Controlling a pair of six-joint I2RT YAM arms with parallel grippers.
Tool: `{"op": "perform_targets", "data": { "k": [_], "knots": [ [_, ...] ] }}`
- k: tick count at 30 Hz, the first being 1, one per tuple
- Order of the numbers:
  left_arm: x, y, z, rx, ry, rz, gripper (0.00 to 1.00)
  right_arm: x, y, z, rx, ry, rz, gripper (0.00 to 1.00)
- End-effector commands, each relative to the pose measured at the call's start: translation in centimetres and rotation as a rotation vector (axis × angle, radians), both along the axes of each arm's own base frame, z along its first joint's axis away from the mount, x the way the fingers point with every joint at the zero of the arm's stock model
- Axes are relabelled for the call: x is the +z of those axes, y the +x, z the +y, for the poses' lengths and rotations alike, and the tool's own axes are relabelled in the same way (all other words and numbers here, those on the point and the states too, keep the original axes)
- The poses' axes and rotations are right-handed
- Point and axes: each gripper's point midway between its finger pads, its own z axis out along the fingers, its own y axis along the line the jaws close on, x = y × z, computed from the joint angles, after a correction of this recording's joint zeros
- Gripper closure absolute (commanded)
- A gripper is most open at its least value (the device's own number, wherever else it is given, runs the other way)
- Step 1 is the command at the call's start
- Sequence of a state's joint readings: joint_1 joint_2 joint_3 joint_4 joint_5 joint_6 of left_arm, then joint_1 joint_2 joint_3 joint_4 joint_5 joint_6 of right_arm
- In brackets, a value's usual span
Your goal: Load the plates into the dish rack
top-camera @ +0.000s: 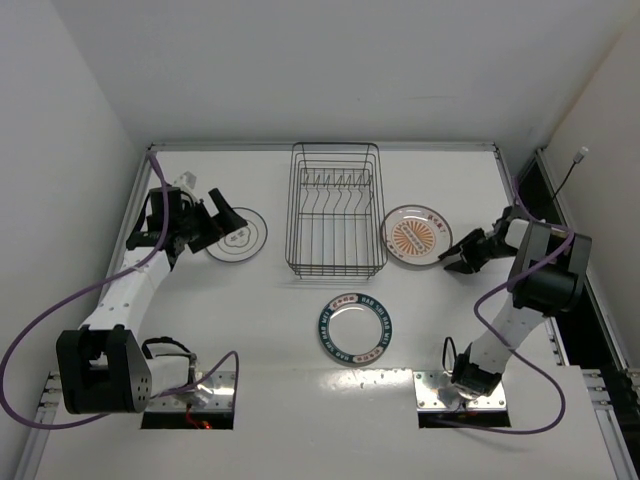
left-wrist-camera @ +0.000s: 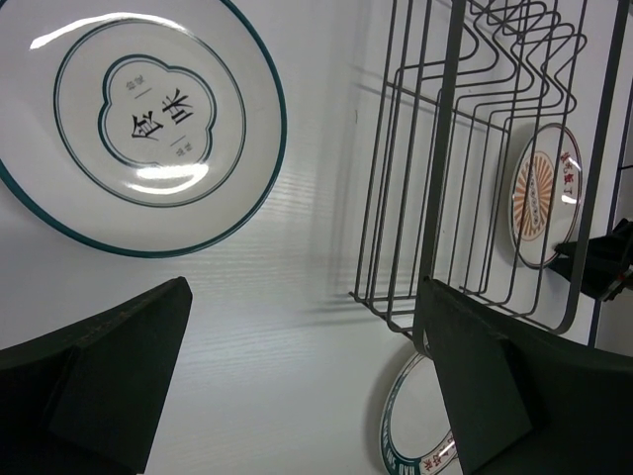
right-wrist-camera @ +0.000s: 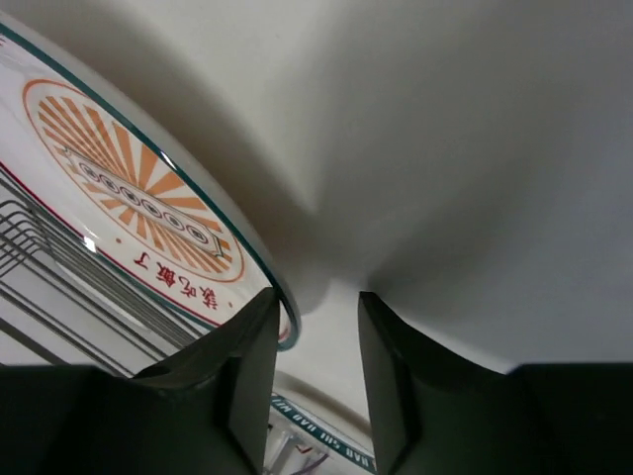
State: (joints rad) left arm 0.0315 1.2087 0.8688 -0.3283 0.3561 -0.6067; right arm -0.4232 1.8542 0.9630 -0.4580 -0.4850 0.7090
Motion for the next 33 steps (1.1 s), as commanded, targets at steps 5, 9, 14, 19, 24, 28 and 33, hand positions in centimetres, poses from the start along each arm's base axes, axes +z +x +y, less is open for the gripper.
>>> {"op": "perform_targets", "data": {
  "k": [5,9,14,19,24,28,33],
  "knots": [
    [0.8,0.1,-0.4,-0.016,-0.008,-0.013,0.00,0.3,3.9,0.7,0.031,0.030,-0.068,0.82],
    [1.1,0.1,-0.4,-0.016,-0.008,-0.012,0.00,0.6,3.9,0.7,0.051,0.025,-0.066,1.00],
    [0.8,0.0,-0.3,-0.014,0.005,-0.005,0.00,5.7,5.2,-0.5,0.094,-0.082,-0.196,1.00],
    [-0.2,0.2,-0.1,-0.007,0.009,0.027,0.00,14.3,7.7,-1.7,0.092,-0.277,-0.396,1.00],
    [-0.6,0.5,0.3,-0.003,0.016,0.036,0.00,21.6,9.0,-1.0,0.084,-0.499,-0.537,1.00],
    [-1.1,1.0,0.7,-0.008,0.031,0.055,0.00,27.1,10.7,1.0,0.096,-0.627,-0.646,1.00],
    [-1.5,1.2,1.0,0.001,0.030,0.074,0.00,27.3,13.2,4.5,0.210,-0.775,-0.590,1.00]
  ]
}}
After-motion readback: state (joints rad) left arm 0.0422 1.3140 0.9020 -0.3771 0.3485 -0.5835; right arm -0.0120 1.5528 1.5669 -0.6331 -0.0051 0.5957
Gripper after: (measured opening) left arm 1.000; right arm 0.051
